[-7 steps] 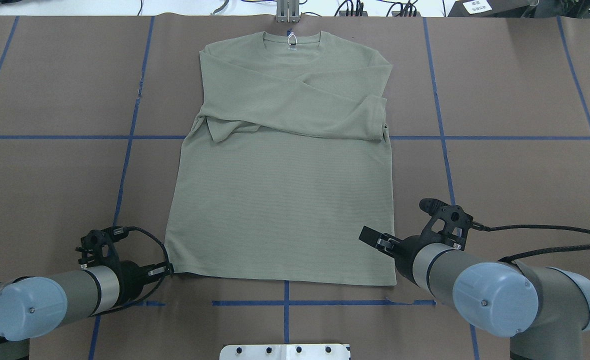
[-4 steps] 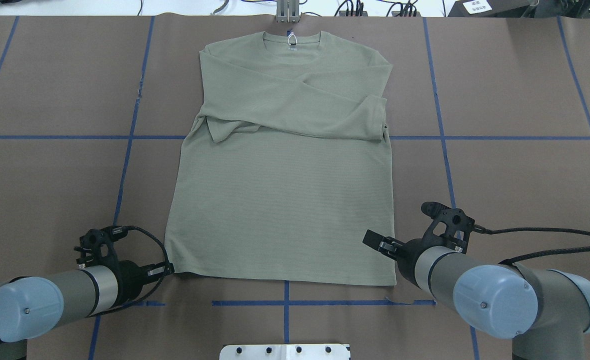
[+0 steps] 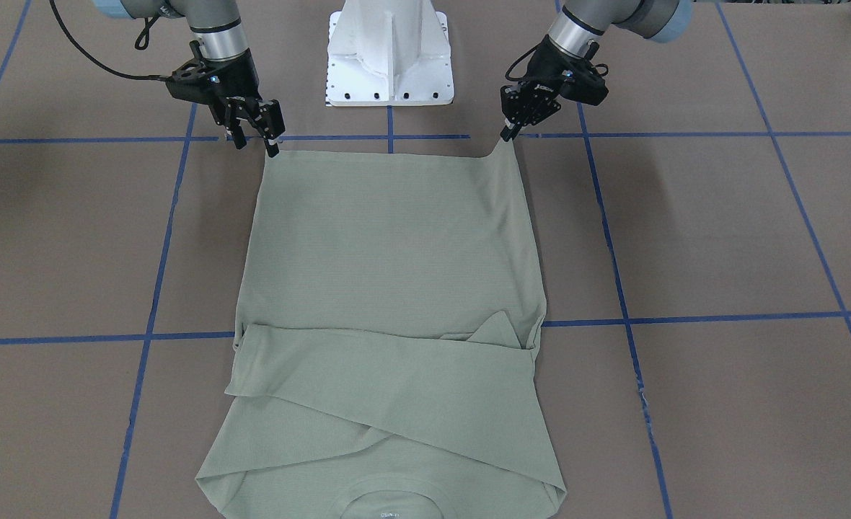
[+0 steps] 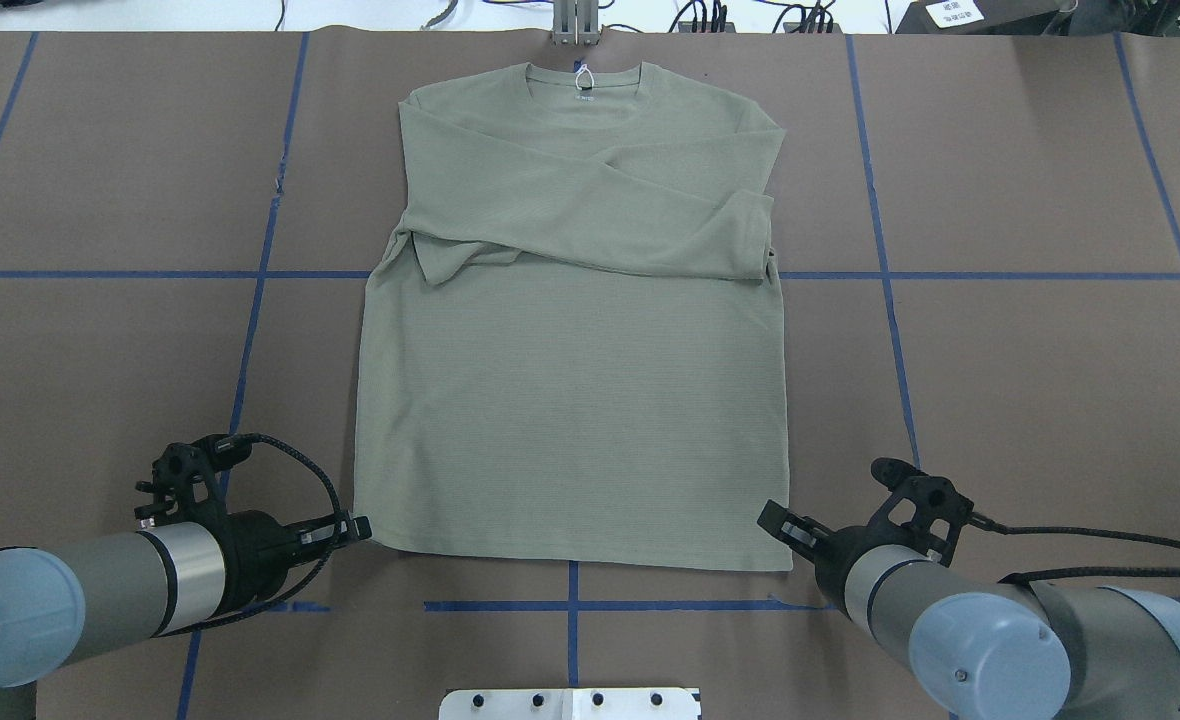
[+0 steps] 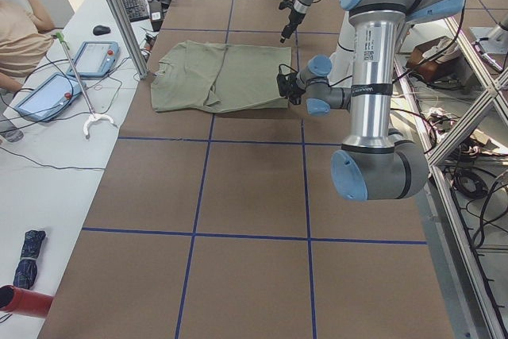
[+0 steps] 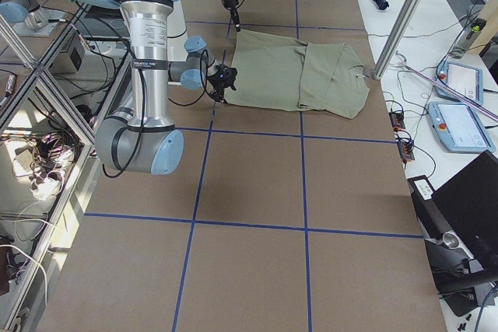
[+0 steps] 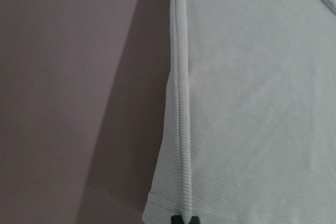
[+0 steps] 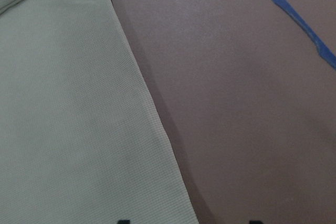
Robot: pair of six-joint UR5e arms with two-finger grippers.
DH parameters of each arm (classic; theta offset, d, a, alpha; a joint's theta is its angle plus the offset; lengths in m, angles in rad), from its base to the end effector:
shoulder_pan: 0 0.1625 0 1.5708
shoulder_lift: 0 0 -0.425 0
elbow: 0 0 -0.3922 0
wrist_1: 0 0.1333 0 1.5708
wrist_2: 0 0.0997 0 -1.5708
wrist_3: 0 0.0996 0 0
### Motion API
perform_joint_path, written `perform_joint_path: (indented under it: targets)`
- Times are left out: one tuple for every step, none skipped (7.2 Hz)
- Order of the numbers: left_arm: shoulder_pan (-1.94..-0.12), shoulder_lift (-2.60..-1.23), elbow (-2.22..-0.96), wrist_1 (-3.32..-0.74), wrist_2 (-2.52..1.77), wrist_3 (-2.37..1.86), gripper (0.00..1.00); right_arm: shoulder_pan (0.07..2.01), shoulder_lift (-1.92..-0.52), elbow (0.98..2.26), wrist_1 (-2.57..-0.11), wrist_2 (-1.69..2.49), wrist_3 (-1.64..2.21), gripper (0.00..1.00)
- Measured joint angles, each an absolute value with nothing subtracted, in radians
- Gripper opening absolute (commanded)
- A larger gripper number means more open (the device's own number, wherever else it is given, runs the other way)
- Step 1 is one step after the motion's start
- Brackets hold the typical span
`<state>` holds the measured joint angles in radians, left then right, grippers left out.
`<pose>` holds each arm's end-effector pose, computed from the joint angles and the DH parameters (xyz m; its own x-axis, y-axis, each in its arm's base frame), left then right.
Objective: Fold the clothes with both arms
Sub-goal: 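Grasp the hem corners nearest the robot with both grippers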
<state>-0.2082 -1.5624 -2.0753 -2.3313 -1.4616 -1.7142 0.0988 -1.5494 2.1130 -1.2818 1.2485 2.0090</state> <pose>0.4265 -0.2374 0.3366 0.2554 -0.1991 -0.9461 0.3469 0.9323 -0.1026 -0.4588 -0.2111 0.3650 0.4525 0.4493 0.7703 -0.5775 0.8059 -0.1308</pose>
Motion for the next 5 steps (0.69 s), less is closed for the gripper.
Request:
perform_joint_path:
  targets:
    - [-0.209,-1.568,-2.080,-2.333,-1.462,-1.716,0.00,0.080,-1.549,2.098,-1.283,1.221,2.019,0.85]
    - [-0.210,-1.574,-2.081,-2.334,-1.462,-1.719,0.00,0.068,-1.547,2.090,-1.284,1.205,2.028,0.82]
    - [-0.210,-1.577,-2.081,-2.335,-1.462,-1.724,0.00,0.055,-1.544,2.085,-1.285,1.195,2.041,0.78]
    - [-0.210,-1.579,-2.081,-2.336,-1.463,-1.731,0.00,0.038,-1.540,2.079,-1.285,1.183,2.056,0.77]
    - [-0.210,-1.579,-2.080,-2.335,-1.463,-1.734,0.00,0.024,-1.534,2.071,-1.285,1.169,2.063,0.77]
